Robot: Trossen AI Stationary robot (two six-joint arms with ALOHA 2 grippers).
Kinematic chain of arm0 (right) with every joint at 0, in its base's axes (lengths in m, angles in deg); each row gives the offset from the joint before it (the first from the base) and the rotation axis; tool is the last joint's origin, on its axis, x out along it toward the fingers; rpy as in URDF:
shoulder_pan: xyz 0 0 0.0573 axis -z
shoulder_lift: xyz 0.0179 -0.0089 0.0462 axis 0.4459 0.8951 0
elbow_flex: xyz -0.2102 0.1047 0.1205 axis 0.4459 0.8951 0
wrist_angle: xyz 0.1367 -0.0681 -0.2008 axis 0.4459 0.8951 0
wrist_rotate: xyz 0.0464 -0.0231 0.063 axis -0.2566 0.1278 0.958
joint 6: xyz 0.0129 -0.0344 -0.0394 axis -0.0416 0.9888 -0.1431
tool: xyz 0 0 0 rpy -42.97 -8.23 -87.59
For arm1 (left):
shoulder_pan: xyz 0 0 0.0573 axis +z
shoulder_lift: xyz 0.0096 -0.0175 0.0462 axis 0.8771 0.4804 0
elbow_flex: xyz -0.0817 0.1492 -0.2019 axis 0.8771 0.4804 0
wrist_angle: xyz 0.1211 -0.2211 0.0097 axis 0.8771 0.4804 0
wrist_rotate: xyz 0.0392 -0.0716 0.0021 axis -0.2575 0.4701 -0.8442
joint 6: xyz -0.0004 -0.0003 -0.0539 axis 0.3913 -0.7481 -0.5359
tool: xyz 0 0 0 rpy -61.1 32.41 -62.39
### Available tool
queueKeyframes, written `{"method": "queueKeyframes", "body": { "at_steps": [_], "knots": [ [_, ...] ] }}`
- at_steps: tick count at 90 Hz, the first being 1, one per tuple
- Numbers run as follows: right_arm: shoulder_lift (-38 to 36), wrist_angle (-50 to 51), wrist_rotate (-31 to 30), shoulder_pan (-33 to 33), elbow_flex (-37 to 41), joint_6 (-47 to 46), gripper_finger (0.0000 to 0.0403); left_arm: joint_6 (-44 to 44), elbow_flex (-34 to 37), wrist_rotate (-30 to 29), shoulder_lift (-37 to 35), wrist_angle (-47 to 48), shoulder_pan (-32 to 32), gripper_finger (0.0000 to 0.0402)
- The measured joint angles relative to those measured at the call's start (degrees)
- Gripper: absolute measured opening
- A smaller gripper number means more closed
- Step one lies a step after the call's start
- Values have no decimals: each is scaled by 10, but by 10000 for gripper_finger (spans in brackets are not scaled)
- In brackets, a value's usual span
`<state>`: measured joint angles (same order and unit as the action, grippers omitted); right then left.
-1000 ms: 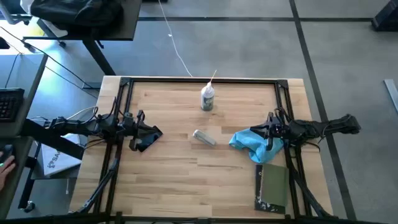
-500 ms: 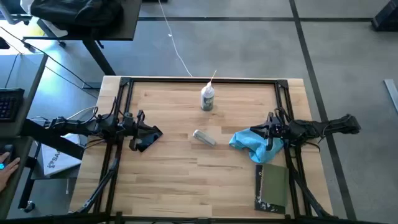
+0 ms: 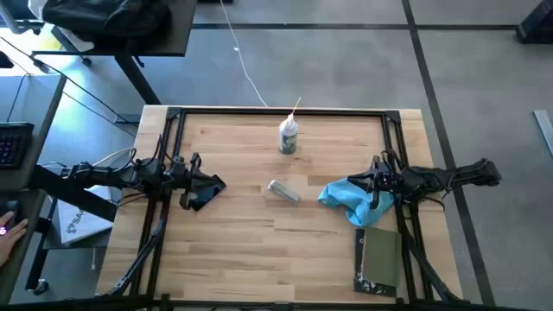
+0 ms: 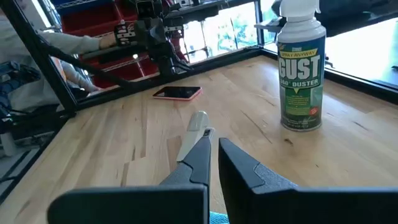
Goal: Apply microfiber cloth
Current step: Return to Home Position
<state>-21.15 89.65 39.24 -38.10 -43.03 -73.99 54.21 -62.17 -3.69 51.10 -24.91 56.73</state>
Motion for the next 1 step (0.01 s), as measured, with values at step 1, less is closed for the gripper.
{"method": "queueKeyframes", "body": {
  "at_steps": [1],
  "knots": [
    [0, 0, 0, 0, 0, 0, 0, 0, 0, 0, 0, 0, 0, 3]
  ]
}}
